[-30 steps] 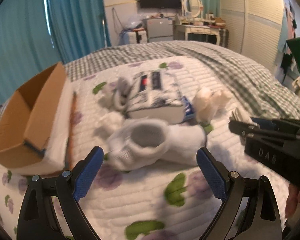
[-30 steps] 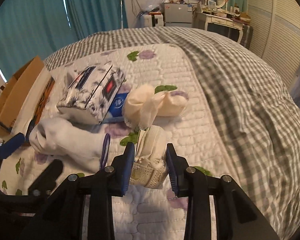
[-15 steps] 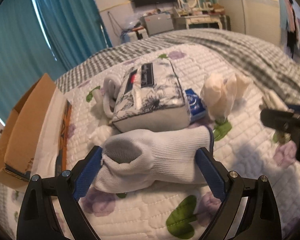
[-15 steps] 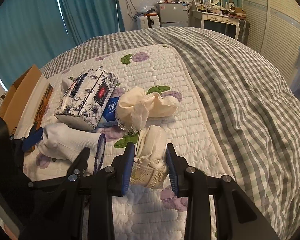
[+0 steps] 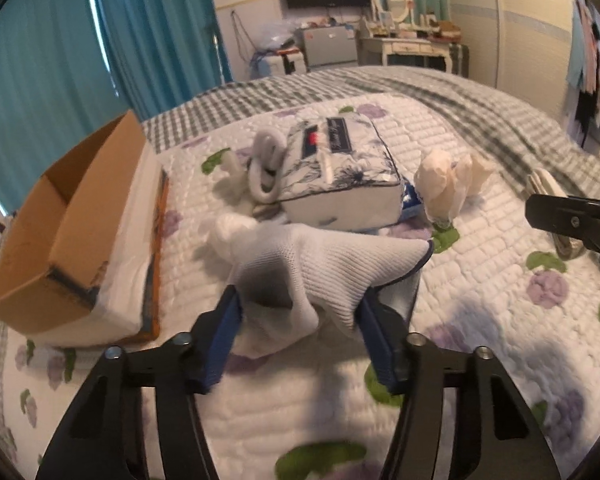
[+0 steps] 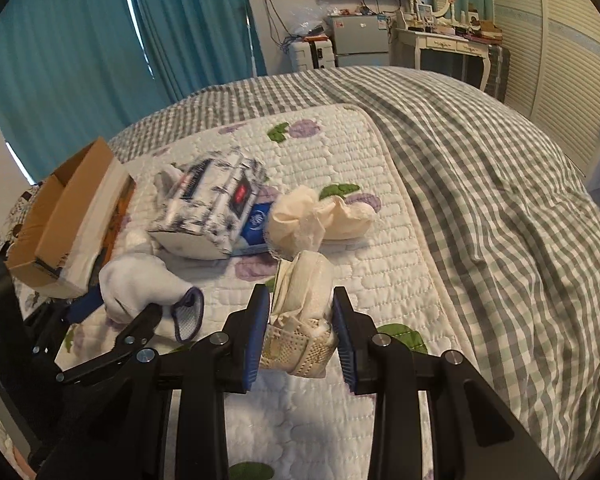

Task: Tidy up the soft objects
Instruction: 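Drop the white sock into the cardboard box with the left tool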

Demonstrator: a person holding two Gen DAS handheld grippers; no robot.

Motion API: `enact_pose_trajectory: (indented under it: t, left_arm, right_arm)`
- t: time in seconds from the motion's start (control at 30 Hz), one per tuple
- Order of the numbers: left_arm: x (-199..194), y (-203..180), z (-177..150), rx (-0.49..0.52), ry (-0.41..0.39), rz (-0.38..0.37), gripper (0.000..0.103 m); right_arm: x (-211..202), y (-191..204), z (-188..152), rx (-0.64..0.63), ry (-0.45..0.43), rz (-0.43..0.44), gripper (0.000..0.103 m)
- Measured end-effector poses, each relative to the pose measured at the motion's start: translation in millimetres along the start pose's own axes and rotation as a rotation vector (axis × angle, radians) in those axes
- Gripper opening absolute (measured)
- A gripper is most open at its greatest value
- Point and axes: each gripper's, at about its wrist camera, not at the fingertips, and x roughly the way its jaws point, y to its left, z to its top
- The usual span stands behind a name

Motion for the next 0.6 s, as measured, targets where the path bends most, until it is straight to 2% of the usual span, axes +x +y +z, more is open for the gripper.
enact_pose_trajectory:
  t: [0.07, 0.3, 0.47, 0.6]
  left_arm:
    - [-14, 11, 0, -0.039, -0.017, -0.027, 0.051]
    - [-73, 45, 11, -0.099, -0.108, -0.057, 0.05]
    - [-110, 81, 26, -0.122, -0.175, -0.024, 0.05]
    - [-128, 123, 39, -0.16, -0.219, 0.022, 0.05]
  right_arm:
    - [-9, 5, 2, -0.01, -0.014, 0.008, 0.031]
    - [-51, 45, 16, -0.09, -0.089, 0.024, 0.031]
    - [-76, 92, 31, -0.184, -0.145, 0.039, 0.031]
    - [-89, 140, 48, -0.266, -0.183, 0.089, 0.031]
